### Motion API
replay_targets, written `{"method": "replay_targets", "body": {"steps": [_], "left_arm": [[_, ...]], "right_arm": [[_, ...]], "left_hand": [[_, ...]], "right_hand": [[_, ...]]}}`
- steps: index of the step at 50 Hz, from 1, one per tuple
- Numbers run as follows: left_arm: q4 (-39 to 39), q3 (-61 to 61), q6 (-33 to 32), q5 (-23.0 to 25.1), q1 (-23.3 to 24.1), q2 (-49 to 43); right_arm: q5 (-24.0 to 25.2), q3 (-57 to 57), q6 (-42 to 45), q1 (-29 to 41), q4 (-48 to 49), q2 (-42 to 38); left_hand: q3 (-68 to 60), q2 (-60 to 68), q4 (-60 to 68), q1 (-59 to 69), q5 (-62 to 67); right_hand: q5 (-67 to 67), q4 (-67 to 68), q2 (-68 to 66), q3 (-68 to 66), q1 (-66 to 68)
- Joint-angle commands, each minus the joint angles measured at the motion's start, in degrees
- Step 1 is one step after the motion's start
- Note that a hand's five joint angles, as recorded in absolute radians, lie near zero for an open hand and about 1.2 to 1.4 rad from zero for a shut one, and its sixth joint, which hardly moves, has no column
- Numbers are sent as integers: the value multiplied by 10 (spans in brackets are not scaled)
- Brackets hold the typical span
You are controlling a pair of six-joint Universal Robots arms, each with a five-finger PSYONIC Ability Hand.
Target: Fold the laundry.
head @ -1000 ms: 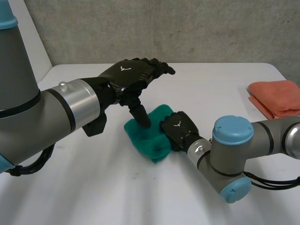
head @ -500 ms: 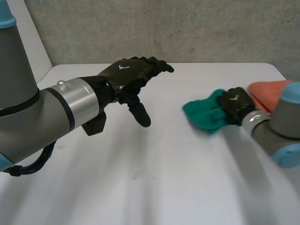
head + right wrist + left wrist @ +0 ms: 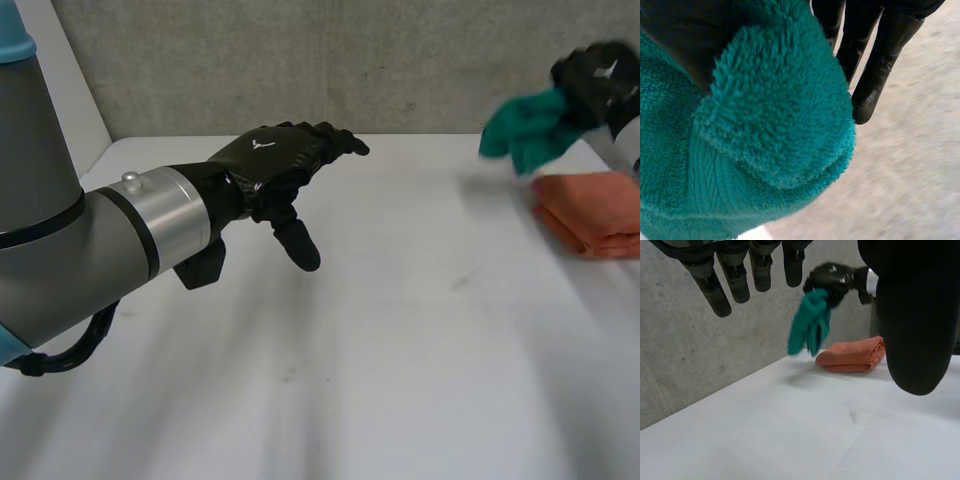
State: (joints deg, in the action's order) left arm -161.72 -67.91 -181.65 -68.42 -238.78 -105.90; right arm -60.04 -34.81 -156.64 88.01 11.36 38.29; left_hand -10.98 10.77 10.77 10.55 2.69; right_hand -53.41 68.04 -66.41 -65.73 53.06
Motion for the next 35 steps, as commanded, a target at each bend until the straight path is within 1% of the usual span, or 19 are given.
{"method": "replay_targets", "body": {"steps": [1, 5, 9, 11, 18, 23, 24, 25, 26, 29, 30, 31, 35], "left_arm": [[-2, 0, 1, 0, -2, -1], [-4, -1, 1, 0, -1, -4], [-4, -5, 1, 0, -1, -6], [-4, -6, 1, 0, -1, -6], [-10, -8, 1, 0, 0, -11], [-10, -8, 1, 0, 1, -14], [-10, -9, 1, 0, 1, -14], [-10, -8, 1, 0, 1, -14], [-10, -8, 1, 0, 1, -14], [-10, -8, 1, 0, 1, -14], [-10, -9, 1, 0, 1, -14], [-10, -9, 1, 0, 2, -14], [-10, -8, 1, -1, 2, -13]], "right_arm": [[-5, 152, -50, -32, 16, -78], [0, 160, -53, -62, 17, -102], [19, 148, -53, -81, 15, -129], [38, 134, -48, -93, 15, -146], [93, 46, -33, -153, 16, -154], [101, 12, 13, -177, 8, -147], [100, 8, 21, -180, 2, -143], [99, 5, 29, -180, -3, -139], [97, 0, 43, -180, -17, -128], [91, -1, 64, -180, -33, -112], [87, -1, 77, -180, -39, -101], [86, -1, 82, -180, -41, -96], [84, -10, 92, -177, -47, -55]], "left_hand": [[-19, 21, 21, 24, 2], [-19, 21, 21, 24, 2], [-19, 21, 21, 24, 2], [-19, 21, 21, 24, 2], [-19, 21, 21, 24, 2], [-19, 21, 21, 24, 2], [-19, 21, 21, 24, 2], [-19, 21, 21, 24, 2], [-19, 21, 21, 24, 2], [-19, 21, 21, 24, 2], [-19, 21, 21, 24, 2], [-19, 21, 21, 24, 2], [-19, 21, 21, 24, 2]], "right_hand": [[-166, 120, -136, -143, 269], [-166, 120, -136, -143, 269], [-166, 120, -136, -143, 269], [-166, 120, -136, -143, 269], [-166, 120, -136, -143, 269], [-166, 120, -136, -143, 269], [-115, 69, -85, -92, 218], [-8, -39, 22, 15, 111], [206, -253, 236, 230, -103], [360, -406, 390, 383, -256], [480, -526, 510, 503, -376], [534, -580, 564, 557, -431], [534, -580, 564, 557, -431]]}}
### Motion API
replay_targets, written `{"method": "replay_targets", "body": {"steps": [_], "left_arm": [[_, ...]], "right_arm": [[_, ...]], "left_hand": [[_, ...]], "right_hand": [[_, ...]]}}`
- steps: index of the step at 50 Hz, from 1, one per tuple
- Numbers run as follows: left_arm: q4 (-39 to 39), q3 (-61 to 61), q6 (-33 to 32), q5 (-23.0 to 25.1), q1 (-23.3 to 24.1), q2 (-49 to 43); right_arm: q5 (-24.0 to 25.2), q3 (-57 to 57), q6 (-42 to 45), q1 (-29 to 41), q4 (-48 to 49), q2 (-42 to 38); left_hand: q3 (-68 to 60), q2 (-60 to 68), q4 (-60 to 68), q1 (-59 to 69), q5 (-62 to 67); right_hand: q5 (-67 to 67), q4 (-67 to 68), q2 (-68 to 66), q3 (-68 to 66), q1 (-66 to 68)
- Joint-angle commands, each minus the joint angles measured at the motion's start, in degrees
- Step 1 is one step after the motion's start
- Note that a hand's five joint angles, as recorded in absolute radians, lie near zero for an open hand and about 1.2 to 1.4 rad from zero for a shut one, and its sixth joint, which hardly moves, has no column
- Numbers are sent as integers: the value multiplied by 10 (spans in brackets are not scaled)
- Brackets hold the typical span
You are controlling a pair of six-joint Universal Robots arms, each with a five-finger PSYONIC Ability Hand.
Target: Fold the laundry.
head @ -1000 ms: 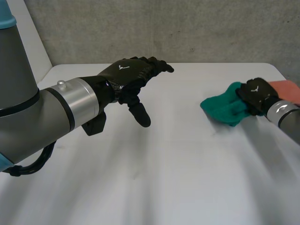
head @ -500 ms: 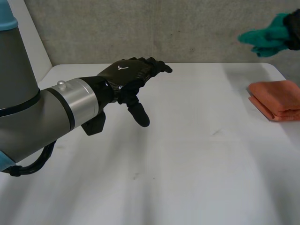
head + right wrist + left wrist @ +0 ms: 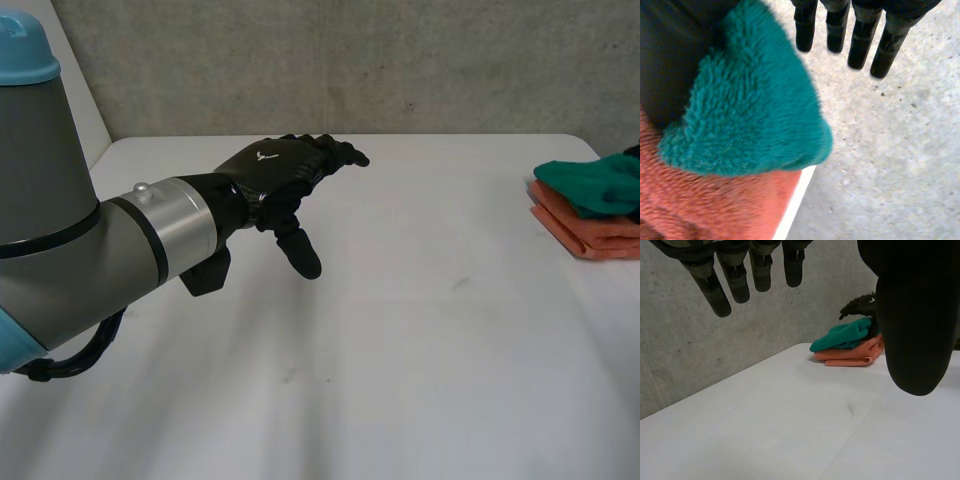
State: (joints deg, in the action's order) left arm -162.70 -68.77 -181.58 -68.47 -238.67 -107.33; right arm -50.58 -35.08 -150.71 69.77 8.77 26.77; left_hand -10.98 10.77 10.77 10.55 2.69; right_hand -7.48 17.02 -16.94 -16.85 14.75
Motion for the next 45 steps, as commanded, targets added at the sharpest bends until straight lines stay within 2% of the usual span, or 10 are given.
{"method": "replay_targets", "body": {"steps": [1, 5, 8, 14, 18, 21, 24, 28, 33, 45], "left_arm": [[0, 0, 0, 0, 0, 1], [0, 0, 0, -1, 0, 5], [0, 1, 0, -1, 0, 10], [-8, 3, -2, -17, -1, 26], [-30, 0, -4, -61, -11, 50], [-55, -8, -4, -114, -26, 68], [-82, -23, -11, -169, -43, 85], [-105, -45, -11, -210, -60, 96], [-105, -77, -12, -213, -84, 98], [-105, -94, -11, -213, -86, 106]], "right_arm": [[-10, -12, 30, 5, -23, 72], [-13, -50, 24, 12, -50, 140], [-29, -88, 12, 48, -66, 202], [-108, -183, -66, 159, -72, 305], [-151, -269, -119, 228, -65, 383], [-183, -319, -157, 268, -61, 436], [-249, -389, -212, 323, -49, 491], [-332, -451, -225, 383, -31, 518], [-410, -506, -216, 423, -7, 551], [-433, -523, -181, 424, -4, 569]], "left_hand": [[-19, 21, 21, 24, 2], [-19, 21, 21, 24, 2], [-19, 21, 21, 24, 2], [-19, 21, 21, 24, 2], [-18, 20, 20, 22, 0], [-11, 13, 13, 15, -6], [-9, 11, 11, 13, -8], [-6, 8, 8, 10, -11], [-6, 8, 8, 10, -11], [-1, 3, 3, 5, -16]], "right_hand": [[75, -70, 69, 68, -47], [75, -70, 69, 68, -47], [75, -70, 69, 68, -47], [75, -70, 69, 68, -47], [75, -70, 69, 68, -47], [75, -70, 69, 68, -47], [75, -70, 69, 68, -47], [75, -70, 69, 68, -47], [75, -70, 69, 68, -47], [75, -70, 69, 68, -47]]}}
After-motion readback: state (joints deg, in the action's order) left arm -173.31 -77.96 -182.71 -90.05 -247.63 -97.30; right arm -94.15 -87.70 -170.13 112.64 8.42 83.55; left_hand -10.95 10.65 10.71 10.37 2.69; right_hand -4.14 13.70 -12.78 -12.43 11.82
